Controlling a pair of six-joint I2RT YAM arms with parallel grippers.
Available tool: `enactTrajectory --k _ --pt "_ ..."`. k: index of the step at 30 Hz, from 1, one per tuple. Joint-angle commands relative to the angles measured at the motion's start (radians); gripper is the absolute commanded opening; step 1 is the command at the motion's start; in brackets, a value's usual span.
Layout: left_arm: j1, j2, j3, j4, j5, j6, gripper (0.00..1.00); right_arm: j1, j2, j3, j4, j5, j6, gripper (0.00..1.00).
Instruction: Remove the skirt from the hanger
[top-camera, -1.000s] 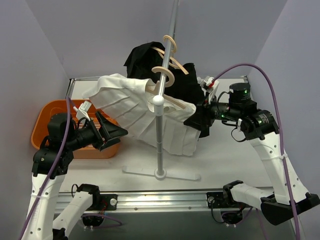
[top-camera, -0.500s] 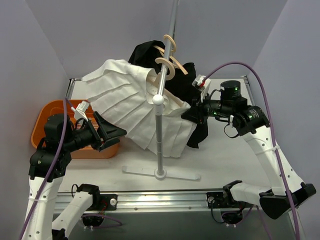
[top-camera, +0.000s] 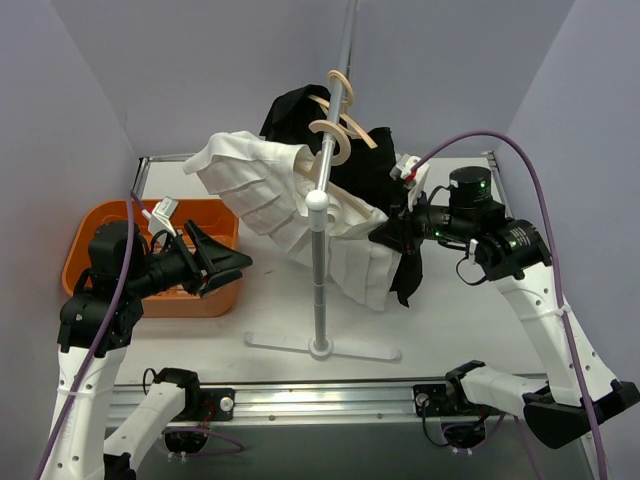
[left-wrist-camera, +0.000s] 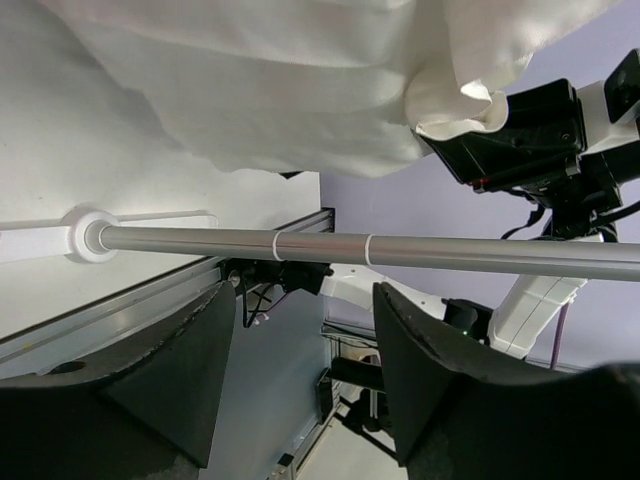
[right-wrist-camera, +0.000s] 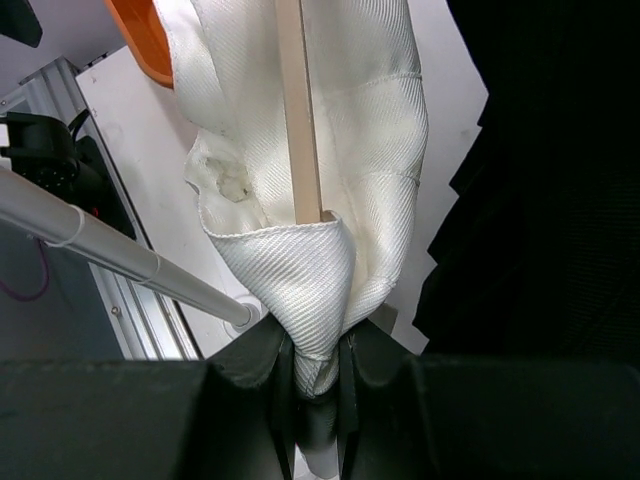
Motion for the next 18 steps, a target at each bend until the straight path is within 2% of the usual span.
enactTrajectory --k 1,7,9,11,13,14,16,18 --pt "0.007 0.001 0.014 0.059 0.013 -0.025 0.65 0.015 -0.037 0.054 0.012 -0.04 -0.039 0.0" --pt "0.007 -0.01 0.078 0.061 -0.033 0.04 0.65 0.015 -0.067 0.059 0.021 -0.032 -0.037 0.0" --pt "0.005 -0.013 0.103 0.073 -0.034 0.083 0.69 0.015 -0.071 0.056 0.021 -0.028 -0.037 0.0" --pt "0.005 -0.011 0.115 0.086 -0.033 0.094 0.85 0.015 -0.072 0.054 0.022 -0.019 -0.028 0.0" --pt "0.005 -0.004 0.131 0.101 -0.027 0.096 0.97 0.015 -0.071 0.057 0.034 -0.008 -0.013 0.0" --pt "0.007 -0.001 0.132 0.11 -0.008 0.09 1.0 0.014 -0.069 0.062 0.035 0.003 -0.003 0.0" --pt "0.007 0.003 0.124 0.166 0.015 0.074 0.94 0.014 -0.066 0.079 0.039 0.017 0.009 0.0" --pt "0.005 -0.004 0.118 0.2 0.03 0.047 0.94 0.014 -0.06 0.088 0.042 0.02 0.024 0.0"
